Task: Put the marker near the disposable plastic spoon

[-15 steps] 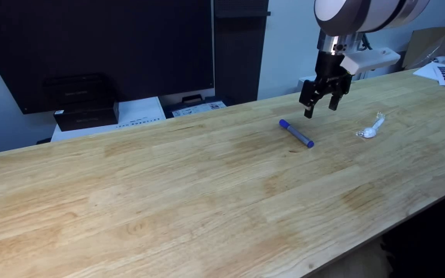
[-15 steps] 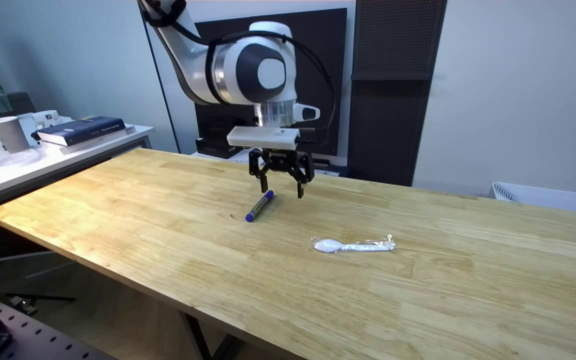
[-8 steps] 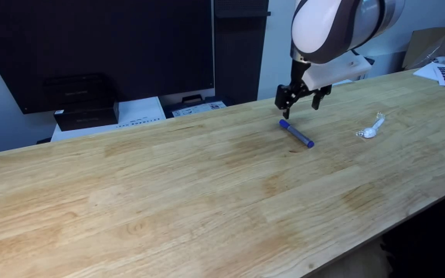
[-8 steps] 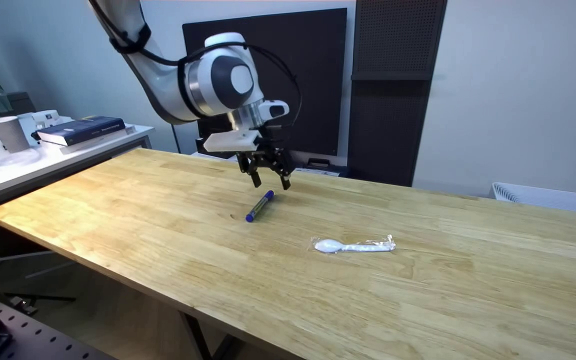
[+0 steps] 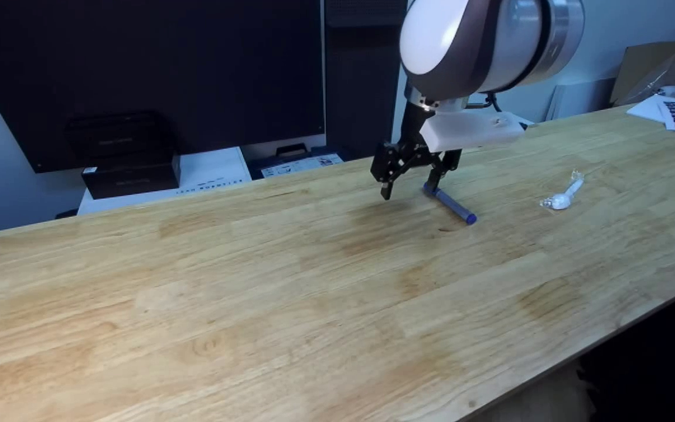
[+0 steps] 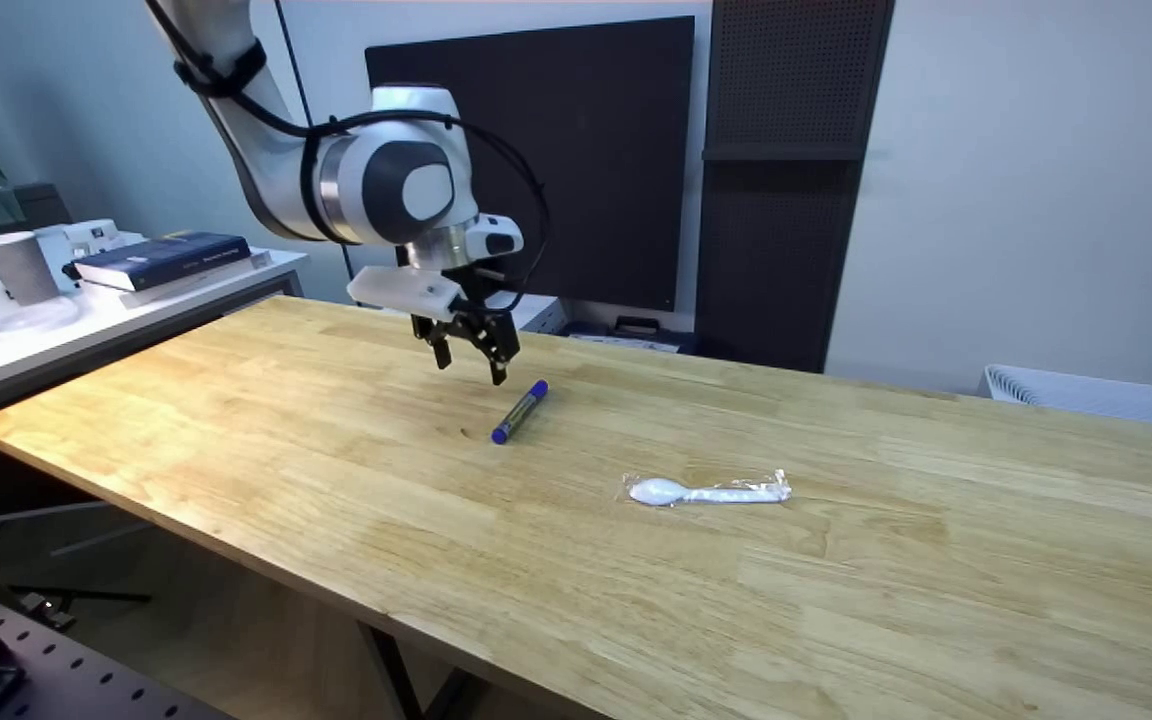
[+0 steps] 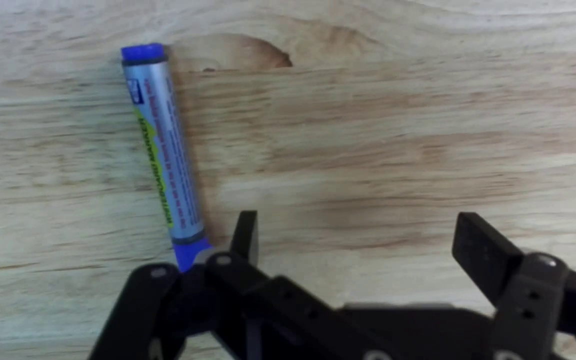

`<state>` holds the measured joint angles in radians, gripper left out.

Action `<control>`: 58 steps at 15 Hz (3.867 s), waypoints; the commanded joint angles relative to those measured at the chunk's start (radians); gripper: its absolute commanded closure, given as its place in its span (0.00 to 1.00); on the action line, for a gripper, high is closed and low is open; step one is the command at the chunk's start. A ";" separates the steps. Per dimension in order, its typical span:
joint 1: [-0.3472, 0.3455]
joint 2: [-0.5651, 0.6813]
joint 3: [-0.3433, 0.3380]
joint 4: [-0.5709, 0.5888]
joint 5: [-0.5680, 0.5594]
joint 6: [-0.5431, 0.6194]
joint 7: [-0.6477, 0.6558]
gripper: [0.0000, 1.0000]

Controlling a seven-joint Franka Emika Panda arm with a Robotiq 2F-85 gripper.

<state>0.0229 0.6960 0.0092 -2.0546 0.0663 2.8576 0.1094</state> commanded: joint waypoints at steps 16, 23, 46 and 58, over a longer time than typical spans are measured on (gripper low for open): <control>-0.224 -0.109 0.036 -0.089 0.076 -0.167 -0.259 0.00; -0.145 -0.035 -0.056 -0.037 -0.033 -0.179 -0.236 0.00; -0.129 0.038 -0.029 0.085 -0.068 -0.172 -0.261 0.95; -0.154 -0.218 -0.083 -0.136 0.081 -0.057 -0.022 0.95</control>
<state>-0.0890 0.5590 -0.0940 -2.1166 0.0808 2.8000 0.0398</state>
